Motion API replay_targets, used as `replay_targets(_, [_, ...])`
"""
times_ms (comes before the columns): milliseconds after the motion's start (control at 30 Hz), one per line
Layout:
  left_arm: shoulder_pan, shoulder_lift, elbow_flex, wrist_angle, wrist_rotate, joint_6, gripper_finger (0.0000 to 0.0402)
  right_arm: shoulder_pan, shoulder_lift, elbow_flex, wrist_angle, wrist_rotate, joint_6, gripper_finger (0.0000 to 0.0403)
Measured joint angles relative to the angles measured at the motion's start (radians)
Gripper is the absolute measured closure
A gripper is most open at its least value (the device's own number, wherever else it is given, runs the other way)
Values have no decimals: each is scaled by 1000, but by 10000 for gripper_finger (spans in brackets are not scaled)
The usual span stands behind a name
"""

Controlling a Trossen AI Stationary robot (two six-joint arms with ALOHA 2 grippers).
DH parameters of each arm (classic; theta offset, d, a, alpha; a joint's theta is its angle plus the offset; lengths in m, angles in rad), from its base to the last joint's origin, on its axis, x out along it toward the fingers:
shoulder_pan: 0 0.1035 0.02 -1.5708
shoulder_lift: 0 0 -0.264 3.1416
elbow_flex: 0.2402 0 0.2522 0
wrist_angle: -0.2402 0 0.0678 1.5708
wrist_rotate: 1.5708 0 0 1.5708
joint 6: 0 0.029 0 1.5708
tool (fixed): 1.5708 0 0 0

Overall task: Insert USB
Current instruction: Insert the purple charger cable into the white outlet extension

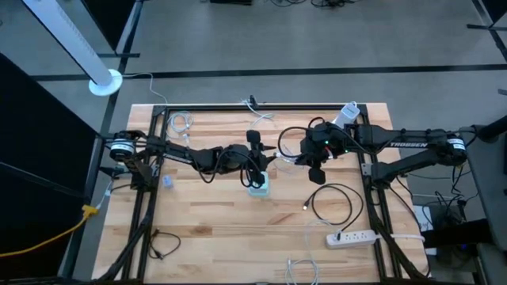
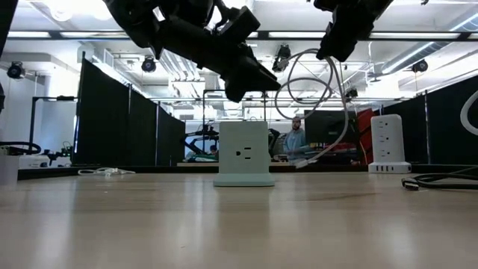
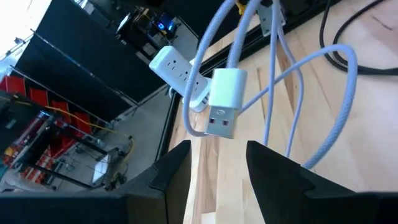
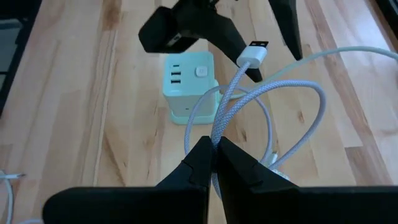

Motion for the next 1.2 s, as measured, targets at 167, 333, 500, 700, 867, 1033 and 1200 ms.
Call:
replay_targets(167, [0, 0, 0, 0, 0, 21, 258, 0, 0, 0, 0, 0, 19, 400])
replay_targets(333, [0, 0, 0, 0, 0, 26, 258, 0, 0, 0, 0, 0, 33, 400])
replay_targets(500, [0, 0, 0, 28, -14, 69, 259, 0, 0, 0, 0, 0, 68, 400])
replay_targets(700, [-4, 1, 13, 39, -16, 171, 269, 0, 0, 0, 0, 0, 115, 400])
replay_targets(867, [-4, 1, 28, 40, -17, 213, 278, 0, 0, 0, 0, 0, 132, 400])
replay_targets(1033, [-4, 1, 37, 38, -17, 234, 285, 0, 0, 0, 25, 0, 151, 400])
replay_targets(1200, [-4, 1, 38, 35, -18, 228, 293, 0, 0, 0, 30, 0, 152, 400])
